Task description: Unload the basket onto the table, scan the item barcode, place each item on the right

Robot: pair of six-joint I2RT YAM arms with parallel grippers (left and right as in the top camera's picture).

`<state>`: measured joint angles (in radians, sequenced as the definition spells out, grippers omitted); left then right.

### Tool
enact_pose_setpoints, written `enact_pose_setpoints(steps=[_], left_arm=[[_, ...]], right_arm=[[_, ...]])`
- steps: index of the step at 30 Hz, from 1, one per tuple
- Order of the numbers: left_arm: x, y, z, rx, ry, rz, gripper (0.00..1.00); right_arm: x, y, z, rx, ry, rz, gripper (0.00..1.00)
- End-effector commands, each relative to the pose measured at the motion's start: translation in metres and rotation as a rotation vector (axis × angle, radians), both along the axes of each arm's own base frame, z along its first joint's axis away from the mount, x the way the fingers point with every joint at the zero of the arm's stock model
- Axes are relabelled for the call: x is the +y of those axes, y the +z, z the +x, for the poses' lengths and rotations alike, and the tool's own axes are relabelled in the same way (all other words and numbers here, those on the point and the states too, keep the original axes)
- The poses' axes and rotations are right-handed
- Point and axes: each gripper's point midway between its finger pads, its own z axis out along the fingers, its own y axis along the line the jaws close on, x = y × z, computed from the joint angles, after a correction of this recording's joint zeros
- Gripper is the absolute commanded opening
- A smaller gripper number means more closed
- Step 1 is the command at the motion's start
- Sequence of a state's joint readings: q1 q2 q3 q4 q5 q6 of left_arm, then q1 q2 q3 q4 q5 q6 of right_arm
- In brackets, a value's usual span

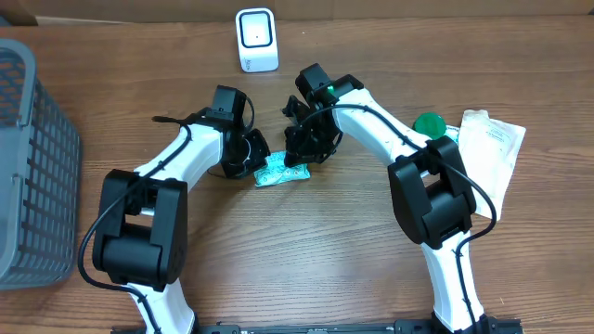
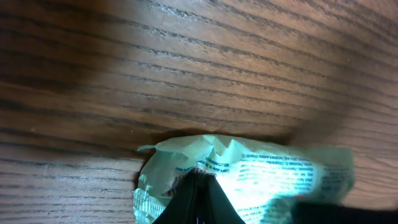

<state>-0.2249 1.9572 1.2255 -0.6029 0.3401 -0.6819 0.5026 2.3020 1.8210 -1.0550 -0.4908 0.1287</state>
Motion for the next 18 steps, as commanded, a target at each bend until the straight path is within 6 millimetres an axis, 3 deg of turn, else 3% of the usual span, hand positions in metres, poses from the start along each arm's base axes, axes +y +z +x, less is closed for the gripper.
enact_pose_setpoints(steps=[1,3,6,12,18], left_arm=[[0.011,-0.028,-0.011,0.073,0.005,0.047,0.04],[0.011,-0.029,-0.012,0.075,0.005,0.047,0.04],[0.011,-0.029,-0.012,0.076,0.006,0.048,0.04],[0.011,-0.029,-0.012,0.076,0.006,0.048,0.04],[0.011,-0.029,-0.012,0.076,0.006,0.047,0.04]], right_arm=[[-0.02,-0.018,0.003,0.01,-0.052,-0.072,0.13],[-0.03,-0.023,0.005,0.014,-0.069,-0.087,0.13],[-0.049,-0.027,0.013,0.023,-0.113,-0.098,0.22],[-0.085,-0.028,0.031,0.039,-0.202,-0.102,0.24],[-0.105,-0.027,0.035,0.051,-0.216,-0.098,0.33]])
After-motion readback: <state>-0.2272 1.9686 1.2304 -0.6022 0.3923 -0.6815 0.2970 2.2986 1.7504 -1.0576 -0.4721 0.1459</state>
